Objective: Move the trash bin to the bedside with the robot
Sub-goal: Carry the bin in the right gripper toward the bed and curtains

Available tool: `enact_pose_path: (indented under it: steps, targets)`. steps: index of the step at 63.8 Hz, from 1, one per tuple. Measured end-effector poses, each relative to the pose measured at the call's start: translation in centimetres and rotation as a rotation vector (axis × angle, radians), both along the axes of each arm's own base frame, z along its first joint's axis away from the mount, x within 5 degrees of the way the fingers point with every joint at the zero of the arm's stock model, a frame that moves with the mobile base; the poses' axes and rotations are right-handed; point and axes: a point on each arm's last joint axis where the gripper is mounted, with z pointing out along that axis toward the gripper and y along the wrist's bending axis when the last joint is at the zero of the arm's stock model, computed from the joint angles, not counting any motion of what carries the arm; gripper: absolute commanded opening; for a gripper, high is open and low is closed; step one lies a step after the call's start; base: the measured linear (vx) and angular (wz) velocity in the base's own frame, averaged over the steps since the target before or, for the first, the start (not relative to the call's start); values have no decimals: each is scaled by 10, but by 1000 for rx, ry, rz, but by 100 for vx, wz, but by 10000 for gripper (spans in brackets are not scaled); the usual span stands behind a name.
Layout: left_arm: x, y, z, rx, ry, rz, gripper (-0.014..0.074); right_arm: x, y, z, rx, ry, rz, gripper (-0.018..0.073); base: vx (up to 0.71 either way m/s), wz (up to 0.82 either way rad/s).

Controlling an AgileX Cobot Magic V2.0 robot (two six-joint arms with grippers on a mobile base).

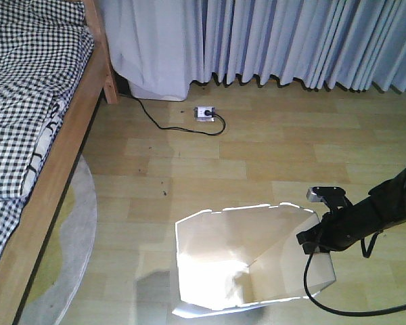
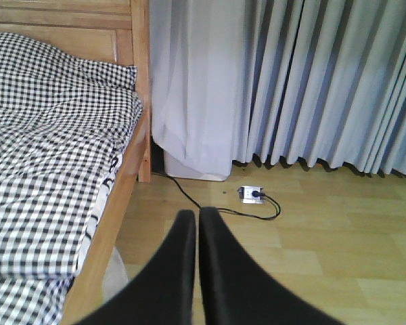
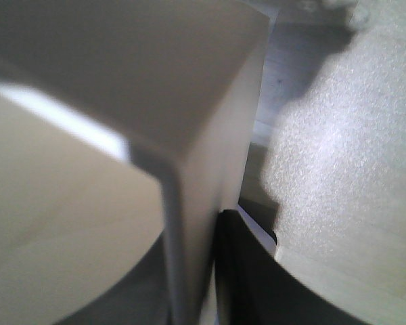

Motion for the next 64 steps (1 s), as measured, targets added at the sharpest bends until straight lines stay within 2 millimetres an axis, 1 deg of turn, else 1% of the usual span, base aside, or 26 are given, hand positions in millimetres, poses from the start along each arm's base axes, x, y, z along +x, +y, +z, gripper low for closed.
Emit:
enact_pose_path:
  steps: [64]
  targets:
    - [0,0,0,0,0,0,-6,0,0,0,2,0,0,-5,23,0]
